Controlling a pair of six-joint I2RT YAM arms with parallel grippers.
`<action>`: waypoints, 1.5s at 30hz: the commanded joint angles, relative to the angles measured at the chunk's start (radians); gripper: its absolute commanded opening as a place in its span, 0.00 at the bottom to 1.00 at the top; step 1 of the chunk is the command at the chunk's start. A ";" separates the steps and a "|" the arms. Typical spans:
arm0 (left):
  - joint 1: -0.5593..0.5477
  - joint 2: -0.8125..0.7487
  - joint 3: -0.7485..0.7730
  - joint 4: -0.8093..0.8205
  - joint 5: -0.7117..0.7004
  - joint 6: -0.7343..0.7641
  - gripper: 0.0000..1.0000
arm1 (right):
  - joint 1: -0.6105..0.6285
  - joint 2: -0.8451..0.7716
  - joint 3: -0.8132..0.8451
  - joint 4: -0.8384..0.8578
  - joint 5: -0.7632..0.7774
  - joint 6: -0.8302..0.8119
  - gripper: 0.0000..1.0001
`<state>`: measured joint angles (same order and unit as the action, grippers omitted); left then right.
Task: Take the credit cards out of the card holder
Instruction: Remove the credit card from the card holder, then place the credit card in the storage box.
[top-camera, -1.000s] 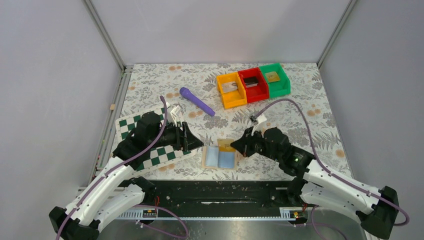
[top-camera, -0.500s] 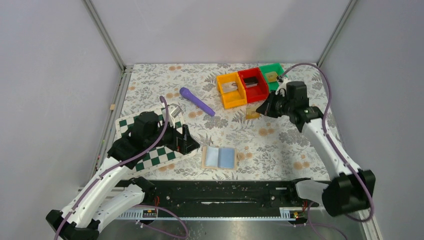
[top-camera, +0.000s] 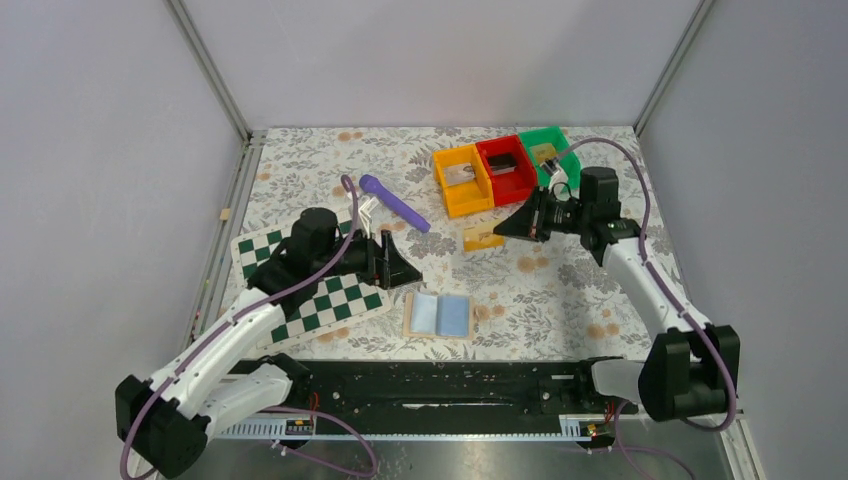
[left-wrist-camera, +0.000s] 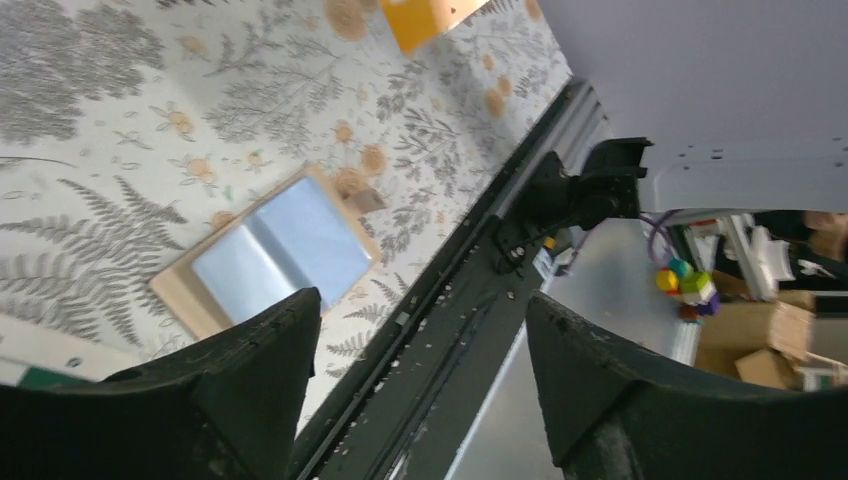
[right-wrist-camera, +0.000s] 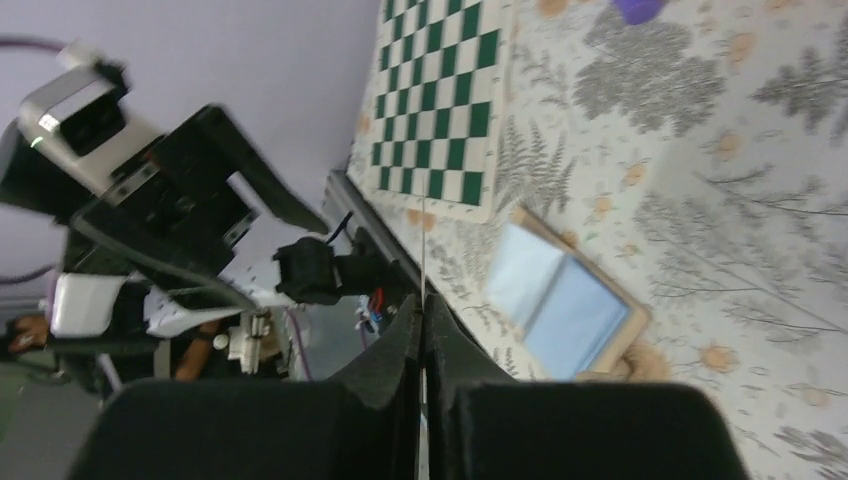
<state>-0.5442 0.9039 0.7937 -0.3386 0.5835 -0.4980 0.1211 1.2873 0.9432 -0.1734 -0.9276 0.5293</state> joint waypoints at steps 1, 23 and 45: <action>0.003 0.085 -0.020 0.297 0.183 -0.144 0.69 | 0.037 -0.149 -0.075 0.156 -0.165 0.113 0.00; -0.031 0.287 -0.152 0.964 0.262 -0.605 0.00 | 0.213 -0.161 -0.235 0.570 -0.076 0.421 0.22; -0.028 0.274 -0.173 0.897 0.180 -0.578 0.24 | 0.211 -0.198 -0.325 0.737 -0.037 0.527 0.00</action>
<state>-0.5743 1.2160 0.5957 0.5953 0.8059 -1.1519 0.3271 1.1118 0.6312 0.4282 -0.9619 1.0046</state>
